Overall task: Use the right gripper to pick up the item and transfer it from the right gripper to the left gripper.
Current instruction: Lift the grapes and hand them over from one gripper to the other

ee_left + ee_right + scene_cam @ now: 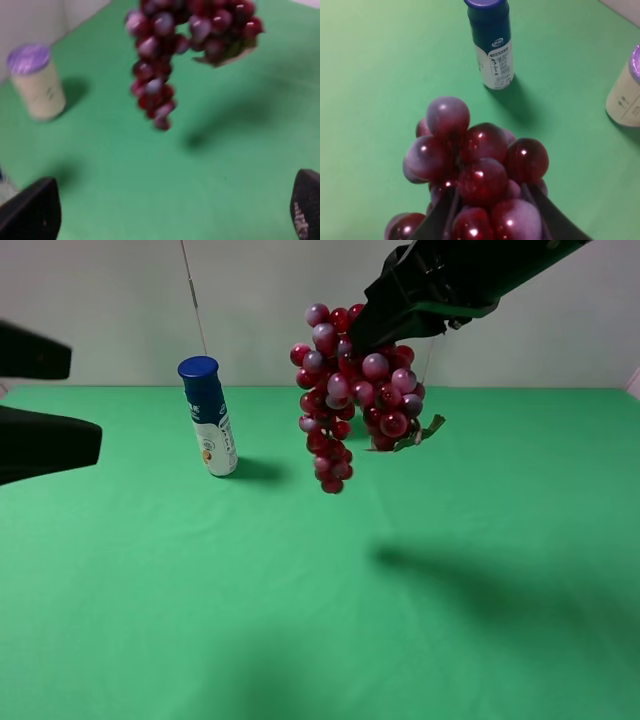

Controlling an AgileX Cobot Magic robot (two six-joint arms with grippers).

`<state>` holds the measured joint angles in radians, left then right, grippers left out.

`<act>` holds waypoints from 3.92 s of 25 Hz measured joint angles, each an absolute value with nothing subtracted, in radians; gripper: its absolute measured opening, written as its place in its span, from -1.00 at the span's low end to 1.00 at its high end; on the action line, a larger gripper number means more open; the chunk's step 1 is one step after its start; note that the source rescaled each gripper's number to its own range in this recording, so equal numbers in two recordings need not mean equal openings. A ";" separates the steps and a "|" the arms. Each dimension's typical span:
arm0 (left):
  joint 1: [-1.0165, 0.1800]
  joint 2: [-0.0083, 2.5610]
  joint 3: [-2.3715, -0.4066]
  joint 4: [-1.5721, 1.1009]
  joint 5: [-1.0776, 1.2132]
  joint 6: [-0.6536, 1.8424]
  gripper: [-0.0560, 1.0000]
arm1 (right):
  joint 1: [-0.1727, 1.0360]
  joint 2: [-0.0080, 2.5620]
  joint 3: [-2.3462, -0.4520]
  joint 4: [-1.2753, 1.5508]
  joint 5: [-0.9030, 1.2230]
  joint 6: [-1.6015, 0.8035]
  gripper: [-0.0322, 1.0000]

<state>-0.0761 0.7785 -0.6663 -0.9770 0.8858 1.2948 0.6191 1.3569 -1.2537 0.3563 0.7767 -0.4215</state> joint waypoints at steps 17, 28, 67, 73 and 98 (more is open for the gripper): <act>-0.076 1.064 -0.683 -1.197 0.976 1.966 1.00 | 0.619 1.353 -1.335 0.358 0.801 -0.444 -0.93; -0.196 1.283 -0.684 -1.465 0.938 2.179 1.00 | 0.619 1.353 -1.369 0.361 0.820 -0.447 -0.93; -0.396 1.526 -0.684 -1.726 0.813 2.498 1.00 | 0.619 1.353 -1.360 0.436 0.880 -0.447 -0.93; -0.396 1.527 -0.712 -1.729 0.813 2.504 1.00 | 0.619 1.353 -1.317 0.439 0.876 -0.447 -0.93; -0.402 1.610 -0.788 -1.729 0.830 2.503 1.00 | 0.619 1.353 -1.314 0.446 0.870 -0.448 -0.93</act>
